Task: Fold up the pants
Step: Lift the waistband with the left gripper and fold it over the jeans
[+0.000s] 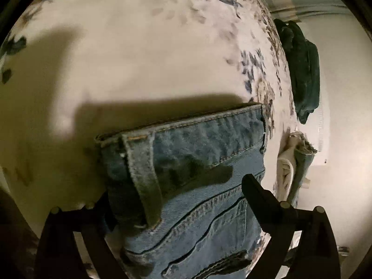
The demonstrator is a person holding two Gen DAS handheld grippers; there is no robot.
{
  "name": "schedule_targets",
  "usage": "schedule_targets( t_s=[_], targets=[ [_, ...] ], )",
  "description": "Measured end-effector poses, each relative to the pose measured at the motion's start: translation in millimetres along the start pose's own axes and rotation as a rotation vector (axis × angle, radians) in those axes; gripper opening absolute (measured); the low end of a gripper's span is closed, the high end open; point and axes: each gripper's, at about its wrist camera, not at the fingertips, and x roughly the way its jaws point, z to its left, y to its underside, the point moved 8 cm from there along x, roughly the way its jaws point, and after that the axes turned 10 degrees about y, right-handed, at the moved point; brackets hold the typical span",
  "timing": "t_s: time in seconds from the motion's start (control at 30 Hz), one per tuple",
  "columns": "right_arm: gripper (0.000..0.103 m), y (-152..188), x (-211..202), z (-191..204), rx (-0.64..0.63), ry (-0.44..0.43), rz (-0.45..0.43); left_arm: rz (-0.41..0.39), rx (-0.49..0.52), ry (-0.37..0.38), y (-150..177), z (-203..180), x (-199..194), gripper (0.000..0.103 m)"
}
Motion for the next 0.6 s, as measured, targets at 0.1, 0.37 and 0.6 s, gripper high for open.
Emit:
schedule_targets(
  t_s=[0.1, 0.37, 0.6],
  targets=[
    [0.095, -3, -2, 5, -0.006, -0.005, -0.007, -0.022, 0.027, -0.049, 3, 0, -12, 0.033],
    [0.095, 0, -5, 13, -0.01, -0.045, -0.017, -0.062, 0.289, -0.003, 28, -70, -40, 0.018],
    [0.095, 6, -5, -26, 0.005, -0.072, -0.009, 0.022, 0.729, 0.12, 148, -209, -59, 0.018]
  ],
)
